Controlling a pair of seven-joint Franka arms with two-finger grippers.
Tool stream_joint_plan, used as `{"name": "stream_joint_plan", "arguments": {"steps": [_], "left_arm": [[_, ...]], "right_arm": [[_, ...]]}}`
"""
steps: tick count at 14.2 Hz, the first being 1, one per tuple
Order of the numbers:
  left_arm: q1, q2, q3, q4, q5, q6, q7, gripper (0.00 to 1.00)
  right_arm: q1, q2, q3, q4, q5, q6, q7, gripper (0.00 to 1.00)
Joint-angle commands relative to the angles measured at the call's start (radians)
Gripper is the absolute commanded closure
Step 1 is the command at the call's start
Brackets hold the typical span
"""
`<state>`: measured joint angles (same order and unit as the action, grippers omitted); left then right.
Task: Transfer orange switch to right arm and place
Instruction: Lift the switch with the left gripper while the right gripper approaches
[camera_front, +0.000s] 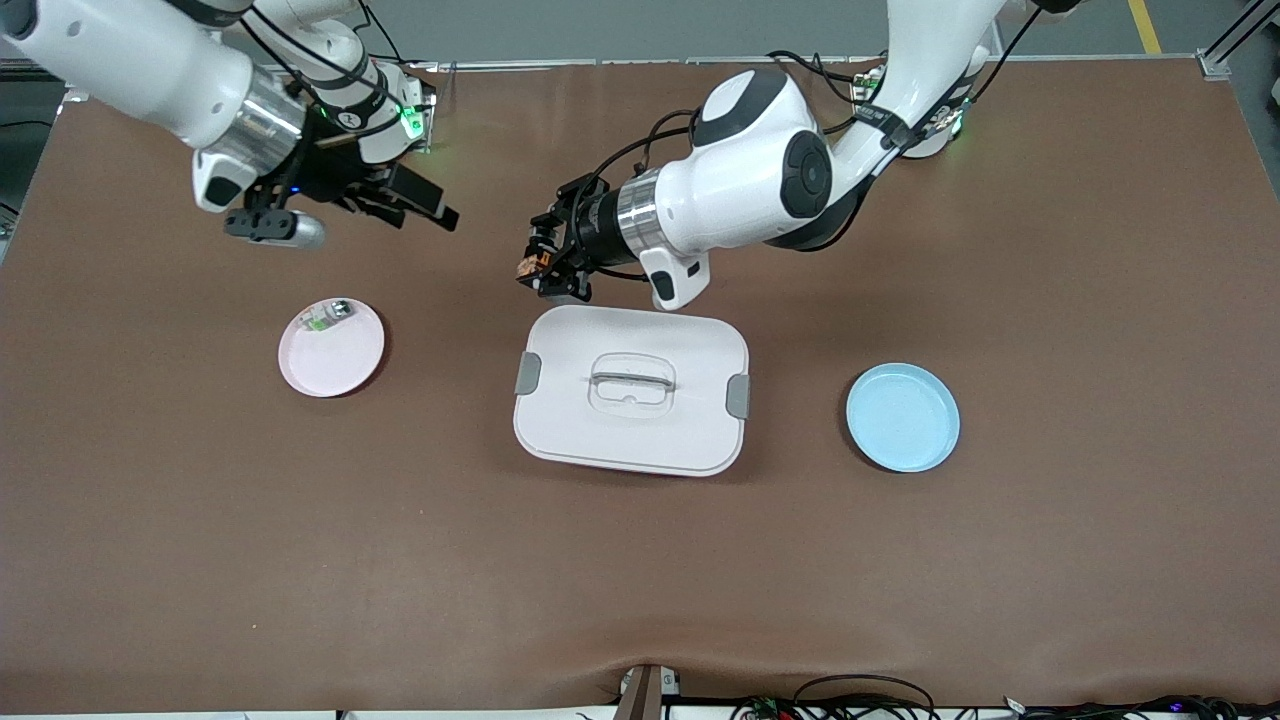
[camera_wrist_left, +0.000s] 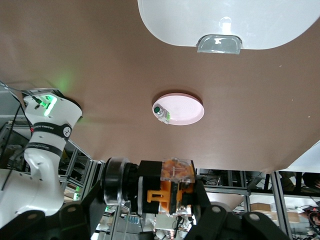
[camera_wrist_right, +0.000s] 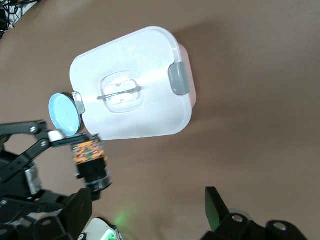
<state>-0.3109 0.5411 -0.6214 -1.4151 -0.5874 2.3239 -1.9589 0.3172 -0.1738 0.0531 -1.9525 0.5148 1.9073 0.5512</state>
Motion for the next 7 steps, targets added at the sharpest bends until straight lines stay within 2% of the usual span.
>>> {"name": "stream_joint_plan", "arguments": {"steps": [1, 4, 7], "left_arm": [[-0.030, 0.023, 0.002, 0.027, -0.022, 0.041, -0.044, 1.00], [-0.040, 0.028, 0.000, 0.027, -0.022, 0.043, -0.066, 1.00], [-0.045, 0.028, 0.000, 0.027, -0.022, 0.045, -0.069, 1.00]], "right_arm": [[0.014, 0.019, -0.010, -0.002, 0.025, 0.019, 0.003, 0.00], [0.014, 0.062, -0.012, 0.004, 0.111, 0.077, -0.036, 0.00], [0.020, 0.095, -0.012, 0.009, 0.128, 0.102, -0.037, 0.00]]}}
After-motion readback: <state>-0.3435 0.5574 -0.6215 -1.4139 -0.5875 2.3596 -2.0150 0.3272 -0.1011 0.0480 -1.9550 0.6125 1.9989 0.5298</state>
